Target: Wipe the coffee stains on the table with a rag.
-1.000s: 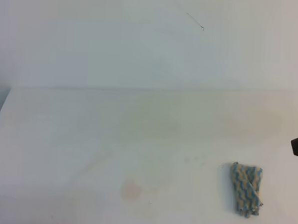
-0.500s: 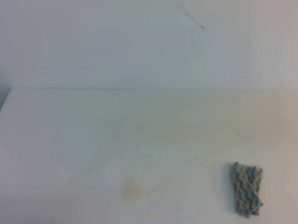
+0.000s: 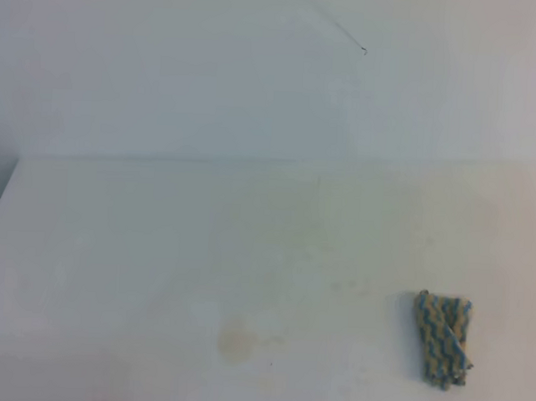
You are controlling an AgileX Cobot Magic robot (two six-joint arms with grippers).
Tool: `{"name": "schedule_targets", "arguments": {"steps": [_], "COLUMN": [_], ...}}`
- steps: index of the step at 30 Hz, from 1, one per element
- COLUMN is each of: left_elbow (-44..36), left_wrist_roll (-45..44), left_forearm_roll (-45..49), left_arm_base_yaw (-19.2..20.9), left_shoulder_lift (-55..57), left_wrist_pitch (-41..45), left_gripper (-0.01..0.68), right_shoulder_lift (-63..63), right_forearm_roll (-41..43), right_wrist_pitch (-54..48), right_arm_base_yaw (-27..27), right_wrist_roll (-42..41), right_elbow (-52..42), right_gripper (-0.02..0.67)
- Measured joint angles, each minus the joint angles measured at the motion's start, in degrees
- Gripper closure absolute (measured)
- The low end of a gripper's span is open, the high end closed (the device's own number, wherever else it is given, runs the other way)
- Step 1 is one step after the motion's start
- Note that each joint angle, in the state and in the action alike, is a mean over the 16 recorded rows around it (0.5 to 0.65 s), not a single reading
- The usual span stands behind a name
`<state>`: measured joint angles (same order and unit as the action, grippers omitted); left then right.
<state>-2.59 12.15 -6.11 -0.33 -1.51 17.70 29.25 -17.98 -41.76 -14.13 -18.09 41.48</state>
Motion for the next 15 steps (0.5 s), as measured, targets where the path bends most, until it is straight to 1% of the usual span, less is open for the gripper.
{"name": "schedule_targets", "arguments": {"steps": [4,9,12,15], "left_elbow": [0.0,0.0,0.0,0.0], "left_wrist_roll": [0.0,0.0,0.0,0.0], "left_forearm_roll": [0.0,0.0,0.0,0.0], "left_arm_base_yaw": [0.0,0.0,0.0,0.0], "left_shoulder_lift": [0.0,0.0,0.0,0.0], "left_wrist_pitch": [0.0,0.0,0.0,0.0], "left_gripper": [0.672,0.672,0.672,0.672], "right_shoulder_lift": [-9.0,-19.3,-24.0,-27.3], "right_forearm_roll": [0.0,-0.1,-0.2,-0.4], "right_wrist_pitch": [6.9,19.0,25.4,29.5], "right_arm_base_yaw": [3.0,7.4,9.9,12.2], "right_wrist_roll": [-1.1,-2.5,-2.7,-2.9], "right_elbow": [-7.6,-20.4,-28.2,-34.6], "right_gripper": [0.652,0.652,0.652,0.652]}}
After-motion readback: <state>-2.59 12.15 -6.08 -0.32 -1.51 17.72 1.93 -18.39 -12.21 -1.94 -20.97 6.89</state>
